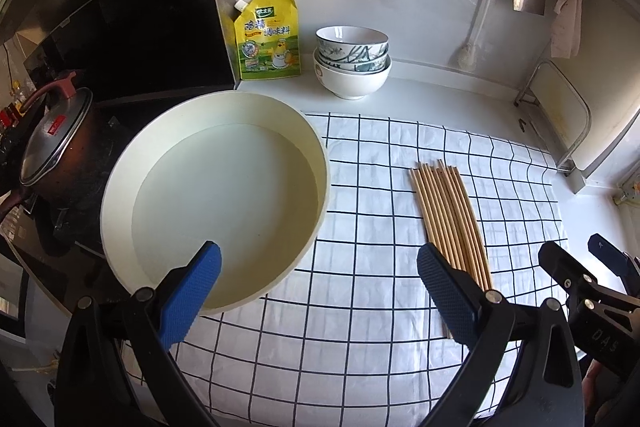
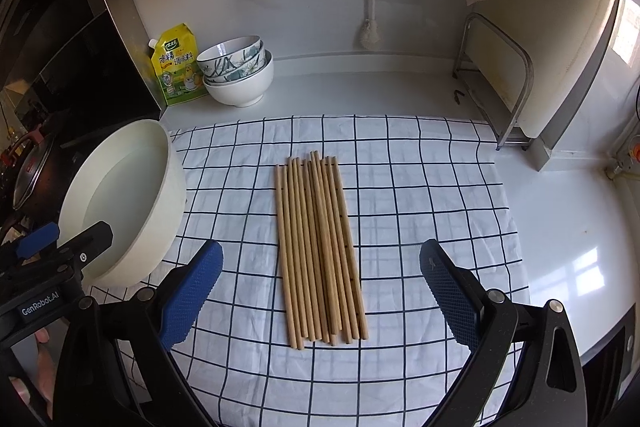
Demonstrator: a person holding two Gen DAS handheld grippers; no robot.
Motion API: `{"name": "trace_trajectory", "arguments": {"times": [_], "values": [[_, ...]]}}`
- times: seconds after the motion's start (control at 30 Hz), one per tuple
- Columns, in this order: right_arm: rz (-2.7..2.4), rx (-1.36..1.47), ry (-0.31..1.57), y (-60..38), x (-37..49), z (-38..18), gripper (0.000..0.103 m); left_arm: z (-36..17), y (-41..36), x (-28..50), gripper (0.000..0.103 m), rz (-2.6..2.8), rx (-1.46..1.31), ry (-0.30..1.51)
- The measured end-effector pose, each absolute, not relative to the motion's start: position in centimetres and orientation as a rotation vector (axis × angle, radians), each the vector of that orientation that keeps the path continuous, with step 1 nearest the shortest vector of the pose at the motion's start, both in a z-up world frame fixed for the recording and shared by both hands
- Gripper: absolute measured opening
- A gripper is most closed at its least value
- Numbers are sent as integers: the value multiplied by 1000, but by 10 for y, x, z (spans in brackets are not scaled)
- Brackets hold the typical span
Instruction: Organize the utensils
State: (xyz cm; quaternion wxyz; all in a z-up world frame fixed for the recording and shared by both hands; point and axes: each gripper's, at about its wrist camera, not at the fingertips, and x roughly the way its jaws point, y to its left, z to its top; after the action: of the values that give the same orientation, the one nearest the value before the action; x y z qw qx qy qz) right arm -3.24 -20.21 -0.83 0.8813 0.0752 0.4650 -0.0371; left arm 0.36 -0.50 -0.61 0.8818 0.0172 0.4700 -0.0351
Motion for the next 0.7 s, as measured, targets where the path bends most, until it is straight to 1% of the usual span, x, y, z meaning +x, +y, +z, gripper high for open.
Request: {"name": "trace_trajectory", "arguments": {"times": [0.17, 0.4, 0.57, 0.7], "values": [[-86, 200, 997, -236, -33, -23, 94, -15, -28, 9, 97, -150, 49, 993], [-91, 167, 1049, -266, -23, -59, 94, -33, -59, 24, 97, -215, 24, 1008], [-84, 162, 1079, -278, -12, -89, 94, -61, -76, 34, 97, -173, 50, 1042], [-74, 132, 1056, -279, -3, -105, 94, -87, -80, 35, 97, -145, 36, 1082]]}}
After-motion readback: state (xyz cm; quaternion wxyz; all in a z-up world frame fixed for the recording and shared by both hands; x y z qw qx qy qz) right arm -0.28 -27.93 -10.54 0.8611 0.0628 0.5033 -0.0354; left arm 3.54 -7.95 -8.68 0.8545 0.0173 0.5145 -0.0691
